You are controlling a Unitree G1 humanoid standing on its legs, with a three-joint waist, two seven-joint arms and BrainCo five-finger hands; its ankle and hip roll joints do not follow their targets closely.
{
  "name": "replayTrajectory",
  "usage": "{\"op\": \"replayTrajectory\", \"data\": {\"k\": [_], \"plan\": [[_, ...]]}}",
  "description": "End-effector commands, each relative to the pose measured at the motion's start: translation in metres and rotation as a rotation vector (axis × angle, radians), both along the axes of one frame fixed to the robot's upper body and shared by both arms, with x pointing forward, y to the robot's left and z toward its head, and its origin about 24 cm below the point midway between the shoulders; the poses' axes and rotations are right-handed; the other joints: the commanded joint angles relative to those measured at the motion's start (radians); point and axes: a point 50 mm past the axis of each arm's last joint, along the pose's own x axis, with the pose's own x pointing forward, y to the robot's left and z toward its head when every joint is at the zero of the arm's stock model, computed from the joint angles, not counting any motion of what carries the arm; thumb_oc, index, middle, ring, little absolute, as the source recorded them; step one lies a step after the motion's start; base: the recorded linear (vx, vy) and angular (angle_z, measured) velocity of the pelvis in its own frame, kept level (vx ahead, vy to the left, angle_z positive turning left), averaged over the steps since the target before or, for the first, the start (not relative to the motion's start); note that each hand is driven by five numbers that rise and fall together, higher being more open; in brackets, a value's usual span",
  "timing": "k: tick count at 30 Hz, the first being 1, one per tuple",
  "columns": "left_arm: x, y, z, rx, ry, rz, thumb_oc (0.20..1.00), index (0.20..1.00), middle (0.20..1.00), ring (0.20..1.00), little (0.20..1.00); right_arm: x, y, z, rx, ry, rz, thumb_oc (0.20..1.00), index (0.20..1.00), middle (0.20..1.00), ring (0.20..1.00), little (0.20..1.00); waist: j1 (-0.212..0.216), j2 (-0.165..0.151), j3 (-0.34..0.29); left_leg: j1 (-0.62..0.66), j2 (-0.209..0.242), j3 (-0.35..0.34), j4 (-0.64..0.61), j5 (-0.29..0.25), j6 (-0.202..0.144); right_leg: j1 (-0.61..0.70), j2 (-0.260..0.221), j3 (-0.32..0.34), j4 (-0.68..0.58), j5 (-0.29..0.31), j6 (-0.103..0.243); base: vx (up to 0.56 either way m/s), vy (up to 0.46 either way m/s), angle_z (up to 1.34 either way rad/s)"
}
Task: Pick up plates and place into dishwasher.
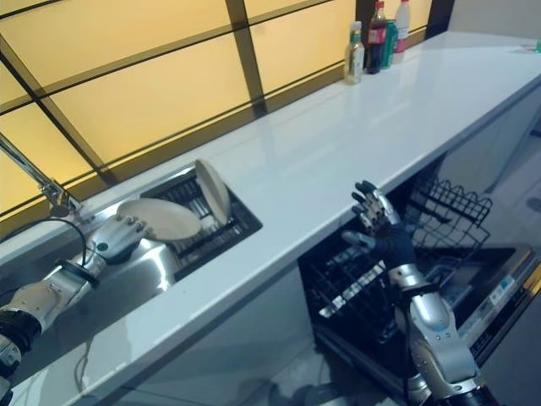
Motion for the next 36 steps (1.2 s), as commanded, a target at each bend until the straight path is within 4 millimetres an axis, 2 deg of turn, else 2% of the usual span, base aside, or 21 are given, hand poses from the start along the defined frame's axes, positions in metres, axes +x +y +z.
{"op": "replayTrajectory", "data": {"k": [1, 6, 10, 14, 18, 20, 21, 25, 27, 29, 32, 34, 36], "plan": [[0.003, 0.029, 0.064, -0.010, -0.242, 0.043, 0.200, 0.200, 0.200, 0.200, 0.200, -0.001, 0.016, 0.020, 0.052, -0.121, 0.065, 1.000, 1.000, 1.000, 1.000, 1.000, 0.027, -0.043, -0.066, -0.070, -0.022, -0.059, 0.101, -0.105, 0.017, -0.010, -0.043, -0.047, 0.001, -0.039, 0.100, -0.06, 0.000, -0.01], [-0.002, 0.031, 0.089, 0.006, -0.304, -0.010, 0.200, 0.200, 0.200, 0.200, 0.200, 0.001, 0.017, 0.027, 0.051, -0.167, 0.030, 1.000, 1.000, 1.000, 1.000, 1.000, 0.053, -0.052, -0.077, -0.068, -0.024, -0.063, 0.106, -0.113, 0.018, -0.002, -0.037, -0.054, -0.008, -0.040, 0.096, -0.10, 0.004, 0.03], [-0.009, 0.030, 0.118, -0.122, -0.412, -0.050, 0.200, 0.200, 0.200, 0.200, 0.200, 0.002, 0.012, 0.034, 0.053, -0.212, -0.019, 1.000, 1.000, 1.000, 1.000, 1.000, 0.071, -0.061, -0.085, -0.067, -0.025, -0.065, 0.105, -0.117, 0.022, -0.001, -0.032, -0.054, -0.013, -0.039, 0.096, -0.11, 0.003, 0.06], [-0.016, 0.017, 0.137, -0.393, -0.479, -0.122, 0.200, 0.200, 0.200, 0.200, 0.200, 0.001, 0.007, 0.041, 0.043, -0.279, -0.120, 1.000, 1.000, 1.000, 1.000, 1.000, 0.092, -0.075, -0.093, -0.066, -0.028, -0.074, 0.099, -0.117, 0.024, 0.003, -0.027, -0.060, -0.019, -0.038, 0.092, -0.10, -0.001, 0.10], [-0.028, -0.003, 0.141, -0.683, -0.513, -0.239, 0.200, 0.200, 0.200, 0.200, 0.200, -0.002, -0.008, 0.049, 0.091, -0.346, -0.249, 1.000, 1.000, 1.000, 1.000, 1.000, 0.109, -0.092, -0.101, -0.066, -0.034, -0.090, 0.092, -0.121, 0.028, 0.004, -0.023, -0.062, -0.022, -0.039, 0.089, -0.10, -0.012, 0.06], [-0.035, -0.015, 0.147, -0.934, -0.470, -0.317, 0.200, 0.200, 0.200, 0.200, 0.200, -0.006, -0.016, 0.057, 0.069, -0.383, -0.306, 1.000, 1.000, 1.000, 1.000, 1.000, 0.114, -0.100, -0.105, -0.066, -0.040, -0.103, 0.086, -0.123, 0.032, 0.004, -0.021, -0.059, -0.023, -0.038, 0.089, -0.09, 0.003, 0.12], [-0.040, -0.024, 0.147, -1.094, -0.422, -0.390, 0.200, 0.200, 0.200, 0.200, 0.200, -0.008, -0.018, 0.058, 0.055, -0.396, -0.330, 1.000, 1.000, 1.000, 1.000, 1.000, 0.118, -0.104, -0.107, -0.067, -0.043, -0.111, 0.085, -0.124, 0.033, 0.003, -0.021, -0.059, -0.024, -0.038, 0.088, -0.08, 0.013, 0.21], [-0.052, -0.061, 0.139, -1.485, -0.202, -0.618, 0.200, 0.200, 0.200, 0.200, 0.200, -0.010, -0.022, 0.066, 0.015, -0.442, -0.350, 1.000, 1.000, 1.000, 1.000, 1.000, 0.130, -0.117, -0.108, -0.066, -0.049, -0.136, 0.079, -0.133, 0.035, 0.003, -0.019, -0.060, -0.027, -0.037, 0.084, -0.07, 0.018, 0.10], [-0.053, -0.075, 0.133, -1.711, -0.022, -0.733, 0.200, 0.200, 0.200, 0.200, 0.200, -0.009, -0.019, 0.069, 0.048, -0.443, -0.272, 1.000, 1.000, 1.000, 1.000, 1.000, 0.136, -0.122, -0.108, -0.068, -0.053, -0.146, 0.077, -0.134, 0.037, 0.002, -0.020, -0.062, -0.027, -0.035, 0.084, -0.07, 0.010, 0.11], [-0.048, -0.096, 0.117, -1.949, 0.243, -0.854, 0.200, 0.200, 0.200, 0.200, 0.200, -0.004, -0.006, 0.065, 0.131, -0.406, -0.083, 1.000, 1.000, 1.000, 1.000, 1.000, 0.143, -0.127, -0.105, -0.072, -0.056, -0.155, 0.079, -0.136, 0.038, -0.001, -0.021, -0.064, -0.026, -0.032, 0.083, -0.09, -0.001, 0.07], [-0.043, -0.138, 0.102, -2.085, 0.557, -0.960, 0.200, 0.200, 0.200, 0.200, 0.200, 0.003, 0.019, 0.059, 0.256, -0.328, 0.177, 1.000, 1.000, 1.000, 1.000, 1.000, 0.147, -0.135, -0.097, -0.075, -0.059, -0.157, 0.082, -0.138, 0.044, -0.006, -0.027, -0.063, -0.027, -0.024, 0.084, -0.09, -0.007, 0.01], [-0.039, -0.156, 0.095, -2.130, 0.705, -1.004, 0.200, 0.200, 0.200, 0.200, 0.200, 0.010, 0.031, 0.050, 0.321, -0.274, 0.284, 1.000, 1.000, 1.000, 1.000, 1.000, 0.146, -0.137, -0.098, -0.078, -0.059, -0.153, 0.085, -0.139, 0.046, -0.010, -0.029, -0.064, -0.025, -0.022, 0.085, -0.07, -0.001, 0.01], [-0.037, -0.168, 0.093, -2.137, 0.772, -1.038, 0.200, 0.200, 0.200, 0.200, 0.200, 0.014, 0.040, 0.046, 0.330, -0.258, 0.340, 1.000, 1.000, 1.000, 1.000, 1.000, 0.145, -0.137, -0.099, -0.079, -0.060, -0.148, 0.085, -0.140, 0.050, -0.011, -0.030, -0.065, -0.025, -0.020, 0.085, -0.05, 0.008, 0.01]]}}
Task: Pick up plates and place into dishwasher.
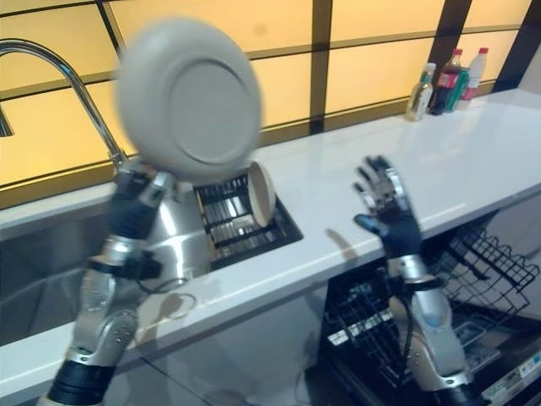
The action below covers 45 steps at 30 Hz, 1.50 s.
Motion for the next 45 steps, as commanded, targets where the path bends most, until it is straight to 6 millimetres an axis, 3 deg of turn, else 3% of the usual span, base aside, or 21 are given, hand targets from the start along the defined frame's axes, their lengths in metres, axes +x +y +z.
{"op": "replayTrajectory", "data": {"k": [1, 8, 14, 27, 33, 40, 45], "plan": [[0.007, -0.015, 0.025, -0.051, -0.113, -0.138, 0.200, 0.200, 0.200, 0.200, 0.200, 0.011, 0.016, 0.029, 0.065, -0.155, 0.140, 1.000, 1.000, 1.000, 1.000, 1.000, 0.012, -0.049, 0.012, -0.015, -0.048, -0.061, 0.085, -0.143, 0.038, 0.007, -0.014, -0.001, -0.006, -0.018, 0.088, -0.04, 0.013, 0.01], [0.006, -0.021, 0.005, -0.151, -0.013, -0.245, 0.200, 0.200, 0.200, 0.200, 0.200, 0.005, 0.032, 0.021, 0.180, -0.109, 0.309, 1.000, 1.000, 1.000, 1.000, 1.000, 0.012, -0.045, 0.008, -0.017, -0.052, -0.058, 0.079, -0.148, 0.047, -0.002, -0.020, 0.002, 0.001, -0.016, 0.091, -0.01, 0.006, 0.02], [0.003, -0.020, -0.011, -0.234, 0.060, -0.301, 0.200, 0.200, 0.200, 0.200, 0.200, 0.002, 0.032, 0.019, 0.209, -0.109, 0.322, 1.000, 1.000, 1.000, 1.000, 1.000, 0.017, -0.049, 0.009, -0.016, -0.054, -0.055, 0.072, -0.152, 0.054, -0.006, -0.027, 0.003, -0.003, -0.012, 0.097, -0.01, 0.000, 0.00], [-0.013, -0.041, -0.002, -0.400, -0.072, -0.651, 0.200, 0.200, 0.200, 0.200, 0.200, 0.014, 0.040, 0.004, 0.274, 0.024, 0.278, 1.000, 1.000, 1.000, 1.000, 1.000, 0.012, -0.046, 0.009, -0.007, -0.060, -0.032, 0.057, -0.154, 0.062, -0.017, -0.033, 0.014, -0.004, 0.001, 0.107, -0.01, 0.002, 0.00], [-0.008, -0.040, -0.012, -0.302, 0.006, -0.550, 0.200, 0.200, 0.200, 0.200, 0.200, 0.012, 0.047, 0.008, 0.305, 0.012, 0.337, 1.000, 1.000, 1.000, 1.000, 1.000, 0.011, -0.042, 0.007, -0.003, -0.061, -0.027, 0.058, -0.155, 0.065, -0.017, -0.033, 0.019, -0.002, 0.002, 0.109, 0.00, 0.003, -0.02], [-0.001, -0.030, -0.030, -0.135, 0.077, -0.382, 0.200, 0.200, 0.200, 0.200, 0.200, 0.010, 0.041, 0.017, 0.317, -0.030, 0.346, 1.000, 1.000, 1.000, 1.000, 1.000, 0.018, -0.043, 0.004, -0.009, -0.062, -0.034, 0.058, -0.154, 0.069, -0.021, -0.034, 0.017, 0.006, -0.002, 0.111, 0.00, 0.000, 0.00], [0.001, -0.032, -0.036, -0.097, 0.115, -0.375, 0.200, 0.200, 0.200, 0.200, 0.200, 0.009, 0.042, 0.019, 0.342, -0.036, 0.381, 1.000, 1.000, 1.000, 1.000, 1.000, 0.017, -0.046, 0.006, -0.011, -0.062, -0.033, 0.060, -0.155, 0.071, -0.024, -0.033, 0.018, 0.005, 0.001, 0.110, 0.00, 0.000, 0.00]]}}
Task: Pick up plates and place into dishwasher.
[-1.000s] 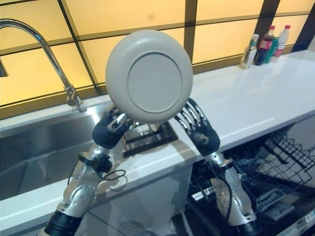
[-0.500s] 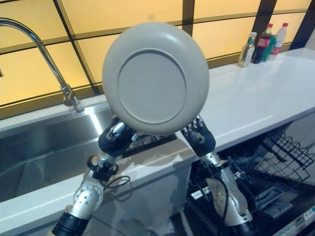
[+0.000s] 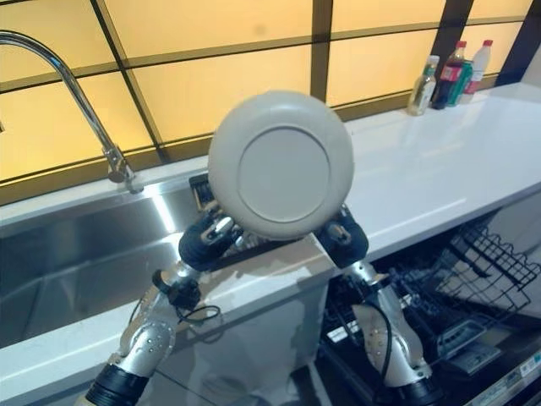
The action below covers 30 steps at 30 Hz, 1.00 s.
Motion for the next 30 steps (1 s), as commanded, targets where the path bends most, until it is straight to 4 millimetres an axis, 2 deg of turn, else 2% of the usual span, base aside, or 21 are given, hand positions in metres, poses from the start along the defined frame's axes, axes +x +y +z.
{"op": "replayTrajectory", "data": {"k": [1, 6, 7, 8, 9, 17, 27, 28, 29, 30], "plan": [[0.005, 0.003, 0.008, 0.044, -0.060, 0.021, 0.200, 0.200, 0.200, 0.200, 0.200, 0.004, 0.005, 0.034, 0.116, -0.157, 0.043, 1.000, 1.000, 1.000, 1.000, 1.000, 0.015, -0.044, -0.004, -0.005, -0.062, -0.037, 0.065, -0.150, 0.069, -0.031, -0.032, 0.017, 0.036, -0.008, 0.103, 0.00, 0.000, 0.00], [0.003, -0.001, -0.004, 0.097, -0.020, 0.012, 0.200, 0.200, 0.200, 0.200, 0.200, 0.001, 0.013, 0.035, 0.113, -0.156, 0.126, 1.000, 1.000, 1.000, 1.000, 1.000, 0.013, -0.043, -0.001, -0.008, -0.061, -0.035, 0.067, -0.148, 0.068, -0.031, -0.031, 0.017, 0.036, -0.009, 0.102, 0.00, 0.000, 0.00], [0.003, -0.002, -0.006, 0.107, -0.016, 0.008, 0.200, 0.200, 0.200, 0.200, 0.200, 0.000, 0.015, 0.034, 0.107, -0.155, 0.139, 0.909, 0.909, 0.909, 0.909, 0.909, 0.013, -0.043, 0.000, -0.008, -0.060, -0.036, 0.067, -0.148, 0.068, -0.032, -0.031, 0.016, 0.036, -0.009, 0.102, 0.00, 0.000, 0.00], [0.002, -0.002, -0.008, 0.118, -0.016, 0.004, 0.200, 0.200, 0.200, 0.200, 0.200, 0.000, 0.016, 0.035, 0.101, -0.155, 0.150, 0.580, 0.580, 0.580, 0.580, 0.580, 0.014, -0.043, -0.001, -0.009, -0.060, -0.036, 0.067, -0.148, 0.068, -0.032, -0.031, 0.016, 0.036, -0.010, 0.101, 0.00, 0.000, 0.00], [0.002, -0.003, -0.010, 0.126, -0.015, 0.002, 0.200, 0.200, 0.200, 0.200, 0.200, 0.000, 0.017, 0.034, 0.096, -0.155, 0.160, 0.200, 0.200, 0.200, 0.200, 0.200, 0.015, -0.043, -0.001, -0.009, -0.060, -0.037, 0.066, -0.148, 0.068, -0.031, -0.031, 0.015, 0.034, -0.010, 0.101, 0.00, 0.000, 0.00], [0.001, -0.002, -0.015, 0.136, 0.000, 0.001, 0.200, 0.200, 0.200, 0.200, 0.200, 0.000, 0.021, 0.034, 0.051, -0.169, 0.188, 0.200, 0.200, 0.200, 0.200, 0.200, 0.020, -0.048, -0.003, -0.009, -0.060, -0.038, 0.064, -0.144, 0.063, -0.026, -0.030, 0.007, 0.016, 0.000, 0.099, 0.00, 0.000, 0.00], [0.002, -0.001, -0.024, 0.139, 0.061, 0.022, 0.200, 0.200, 0.200, 0.200, 0.200, 0.001, 0.016, 0.031, 0.051, -0.157, 0.150, 0.200, 0.200, 0.200, 0.200, 0.200, 0.013, -0.048, -0.002, -0.008, -0.057, -0.029, 0.067, -0.145, 0.065, -0.028, -0.027, 0.008, 0.019, -0.003, 0.098, 0.00, 0.000, 0.00], [0.002, 0.001, -0.025, 0.128, 0.066, 0.051, 0.812, 0.812, 0.812, 0.812, 0.812, 0.001, 0.013, 0.030, 0.052, -0.151, 0.113, 0.200, 0.200, 0.200, 0.200, 0.200, 0.011, -0.048, -0.002, -0.008, -0.057, -0.025, 0.069, -0.146, 0.065, -0.029, -0.027, 0.010, 0.019, -0.002, 0.098, 0.00, 0.000, 0.00], [0.003, 0.001, -0.025, 0.113, 0.070, 0.057, 1.000, 1.000, 1.000, 1.000, 1.000, 0.001, 0.009, 0.030, 0.048, -0.153, 0.074, 0.200, 0.200, 0.200, 0.200, 0.200, 0.010, -0.049, -0.002, -0.007, -0.057, -0.022, 0.070, -0.147, 0.066, -0.029, -0.028, 0.011, 0.018, 0.000, 0.099, -0.03, 0.012, -0.01], [0.002, 0.001, -0.025, 0.079, 0.084, 0.046, 1.000, 1.000, 1.000, 1.000, 1.000, 0.002, 0.003, 0.028, 0.031, -0.157, -0.004, 0.200, 0.200, 0.200, 0.200, 0.200, 0.007, -0.049, -0.001, -0.006, -0.056, -0.017, 0.071, -0.150, 0.067, -0.030, -0.028, 0.013, 0.017, 0.001, 0.099, -0.04, 0.009, -0.02]]}}
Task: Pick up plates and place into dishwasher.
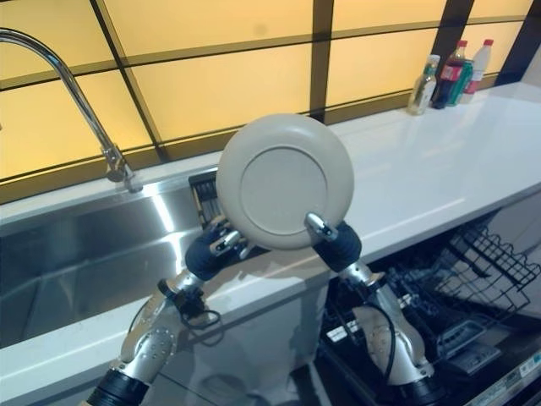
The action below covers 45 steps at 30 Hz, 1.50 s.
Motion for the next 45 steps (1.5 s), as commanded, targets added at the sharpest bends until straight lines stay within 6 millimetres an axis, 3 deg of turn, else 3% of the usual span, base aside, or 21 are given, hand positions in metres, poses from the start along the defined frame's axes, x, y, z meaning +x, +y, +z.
{"op": "replayTrajectory", "data": {"k": [1, 7, 15, 21, 25, 32, 41, 45], "plan": [[0.003, 0.001, -0.002, -0.015, 0.005, 0.019, 1.000, 1.000, 1.000, 1.000, 1.000, 0.004, -0.007, 0.030, 0.034, -0.186, -0.160, 0.200, 0.200, 0.200, 0.200, 0.200, 0.005, -0.048, -0.002, -0.007, -0.054, -0.015, 0.071, -0.154, 0.070, -0.044, -0.028, 0.015, 0.036, -0.010, 0.097, -0.05, 0.014, -0.03], [-0.012, -0.015, 0.006, -0.162, -0.020, -0.098, 1.000, 1.000, 1.000, 1.000, 1.000, -0.001, -0.040, 0.029, -0.023, -0.193, -0.508, 0.200, 0.200, 0.200, 0.200, 0.200, -0.043, -0.048, 0.018, 0.003, -0.050, 0.029, 0.072, -0.161, 0.073, -0.061, -0.023, 0.045, 0.040, 0.003, 0.105, -0.05, 0.029, -0.13], [-0.027, -0.045, 0.007, -0.217, 0.002, -0.329, 1.000, 1.000, 1.000, 1.000, 1.000, -0.005, -0.070, 0.023, 0.026, -0.159, -0.663, 0.200, 0.200, 0.200, 0.200, 0.200, -0.116, -0.039, 0.039, 0.017, -0.052, 0.095, 0.075, -0.175, 0.082, -0.094, -0.028, 0.085, 0.057, 0.019, 0.132, -0.03, 0.015, -0.26], [-0.038, -0.069, -0.004, -0.236, 0.048, -0.484, 1.000, 1.000, 1.000, 1.000, 1.000, -0.005, -0.087, 0.018, -0.088, -0.165, -0.836, 0.200, 0.200, 0.200, 0.200, 0.200, -0.177, -0.028, 0.058, 0.025, -0.060, 0.146, 0.107, -0.215, 0.102, -0.135, -0.035, 0.123, 0.097, 0.023, 0.153, 0.01, 0.012, -0.26], [-0.045, -0.073, -0.016, -0.158, 0.055, -0.522, 1.000, 1.000, 1.000, 1.000, 1.000, -0.004, -0.094, 0.010, -0.129, -0.133, -0.878, 0.200, 0.200, 0.200, 0.200, 0.200, -0.199, -0.023, 0.064, 0.029, -0.064, 0.167, 0.117, -0.229, 0.109, -0.153, -0.041, 0.135, 0.102, 0.032, 0.163, 0.01, -0.008, -0.15], [-0.052, -0.062, -0.060, -0.010, 0.240, -0.473, 1.000, 1.000, 1.000, 1.000, 1.000, -0.007, -0.115, 0.000, -0.162, -0.095, -0.985, 0.200, 0.200, 0.200, 0.200, 0.200, -0.219, -0.013, 0.071, 0.022, -0.069, 0.185, 0.137, -0.250, 0.123, -0.184, -0.047, 0.139, 0.124, 0.040, 0.170, 0.00, -0.018, -0.08], [-0.079, -0.028, -0.112, 0.136, 0.407, -0.446, 1.000, 1.000, 1.000, 1.000, 1.000, -0.008, -0.137, -0.010, -0.193, -0.033, -1.109, 0.200, 0.200, 0.200, 0.200, 0.200, -0.198, -0.004, 0.076, 0.000, -0.076, 0.174, 0.193, -0.277, 0.134, -0.209, -0.063, 0.119, 0.161, 0.040, 0.167, 0.02, -0.050, -0.01], [-0.089, -0.014, -0.125, 0.131, 0.462, -0.458, 1.000, 1.000, 1.000, 1.000, 1.000, -0.005, -0.138, -0.023, -0.297, 0.026, -1.043, 0.200, 0.200, 0.200, 0.200, 0.200, -0.184, -0.003, 0.079, -0.007, -0.077, 0.163, 0.210, -0.282, 0.135, -0.210, -0.068, 0.111, 0.164, 0.033, 0.162, 0.05, -0.055, 0.02]]}}
